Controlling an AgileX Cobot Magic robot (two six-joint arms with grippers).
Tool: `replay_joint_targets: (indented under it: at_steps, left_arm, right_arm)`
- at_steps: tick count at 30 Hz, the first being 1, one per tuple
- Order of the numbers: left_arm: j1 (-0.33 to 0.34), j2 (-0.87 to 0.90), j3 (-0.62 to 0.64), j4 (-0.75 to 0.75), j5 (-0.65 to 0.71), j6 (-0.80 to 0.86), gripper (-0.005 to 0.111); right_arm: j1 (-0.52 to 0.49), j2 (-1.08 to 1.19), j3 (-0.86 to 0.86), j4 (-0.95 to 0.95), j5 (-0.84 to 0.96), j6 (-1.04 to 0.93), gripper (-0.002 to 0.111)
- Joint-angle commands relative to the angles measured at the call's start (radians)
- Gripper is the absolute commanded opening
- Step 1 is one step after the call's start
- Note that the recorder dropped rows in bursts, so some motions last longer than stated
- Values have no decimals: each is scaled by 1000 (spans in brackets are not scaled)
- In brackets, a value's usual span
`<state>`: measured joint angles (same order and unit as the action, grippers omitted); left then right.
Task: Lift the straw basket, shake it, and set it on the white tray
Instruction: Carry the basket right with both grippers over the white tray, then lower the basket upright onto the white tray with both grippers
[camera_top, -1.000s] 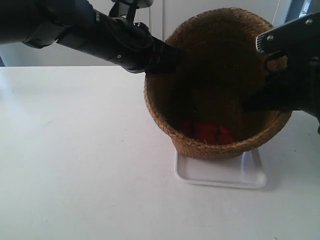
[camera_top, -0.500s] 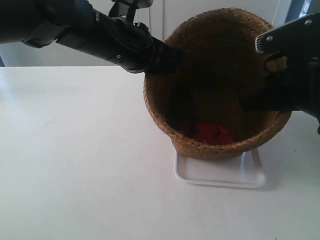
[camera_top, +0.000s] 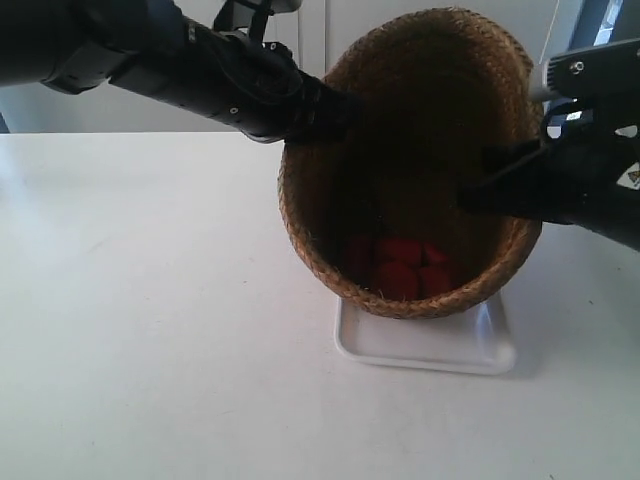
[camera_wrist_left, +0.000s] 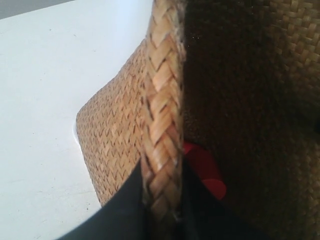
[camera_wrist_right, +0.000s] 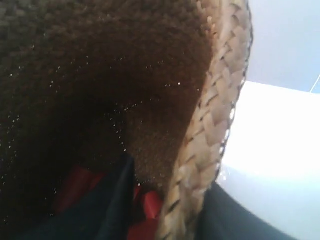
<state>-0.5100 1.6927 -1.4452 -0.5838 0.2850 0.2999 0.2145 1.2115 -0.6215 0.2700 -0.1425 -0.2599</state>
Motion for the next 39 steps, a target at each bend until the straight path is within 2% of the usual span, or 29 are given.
replay_joint_targets:
  at_steps: [1, 9, 13, 16, 23, 29, 34, 39]
  left_arm:
    - [-13, -25, -11, -36, 37, 13, 0]
    - [-13, -25, -11, -36, 35, 15, 0]
    - [-13, -25, -11, -36, -47, 15, 0]
    - [-13, -25, -11, -106, -130, 8, 0]
    - [-13, -25, -11, -135, -173, 15, 0]
    - [-13, -25, -16, -97, -61, 0, 0]
    - [1, -25, -92, -74, 86, -93, 0]
    - [10, 1, -159, 64, 150, -277, 0]
  right_arm:
    - [-17, 0, -4, -287, 135, 260, 0]
    - [-17, 0, -4, -287, 171, 265, 0]
    - [-17, 0, -13, -270, 196, 313, 0]
    - [-17, 0, -40, -270, 287, 318, 0]
    - [-17, 0, -67, -270, 317, 318, 0]
    - [-17, -3, -81, -270, 326, 320, 0]
    - [-17, -10, -200, -270, 543, 353, 0]
    - [-17, -10, -315, -300, 698, 351, 0]
